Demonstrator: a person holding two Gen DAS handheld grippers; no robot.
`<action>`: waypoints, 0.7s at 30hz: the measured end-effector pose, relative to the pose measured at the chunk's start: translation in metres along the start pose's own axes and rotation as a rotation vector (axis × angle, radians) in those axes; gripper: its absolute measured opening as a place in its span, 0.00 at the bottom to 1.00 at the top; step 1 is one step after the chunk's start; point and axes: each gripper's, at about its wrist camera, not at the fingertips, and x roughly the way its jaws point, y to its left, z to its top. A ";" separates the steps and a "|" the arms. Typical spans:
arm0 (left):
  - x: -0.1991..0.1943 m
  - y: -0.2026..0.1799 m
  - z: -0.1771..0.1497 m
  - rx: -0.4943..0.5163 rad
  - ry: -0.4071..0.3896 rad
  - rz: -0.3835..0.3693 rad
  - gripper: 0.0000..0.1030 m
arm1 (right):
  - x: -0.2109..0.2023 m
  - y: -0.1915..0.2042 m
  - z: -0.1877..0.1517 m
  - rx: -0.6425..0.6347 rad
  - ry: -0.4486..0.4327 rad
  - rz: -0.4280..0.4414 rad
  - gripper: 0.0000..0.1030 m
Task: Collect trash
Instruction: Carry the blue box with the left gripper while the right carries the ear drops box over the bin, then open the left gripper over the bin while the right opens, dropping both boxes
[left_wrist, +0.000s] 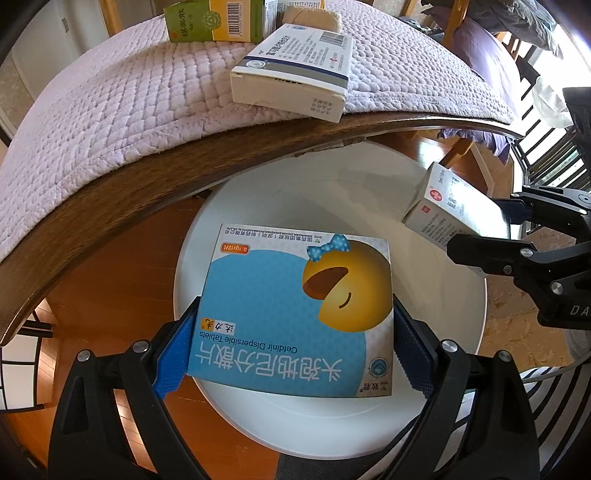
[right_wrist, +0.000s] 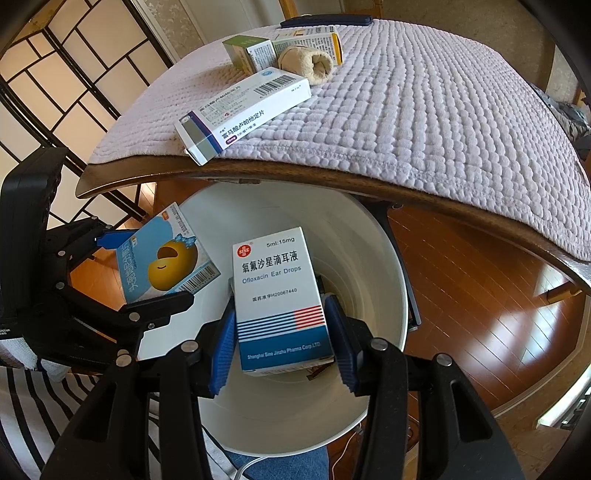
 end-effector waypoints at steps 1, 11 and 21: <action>0.001 0.001 0.000 0.000 0.001 0.000 0.91 | 0.002 -0.001 0.000 -0.001 0.001 0.001 0.45; 0.008 -0.004 0.004 -0.002 0.005 0.004 0.91 | 0.017 0.001 0.005 -0.004 0.008 0.005 0.45; 0.002 -0.005 0.012 0.029 -0.027 -0.001 0.93 | 0.019 -0.011 0.015 0.010 -0.001 0.009 0.52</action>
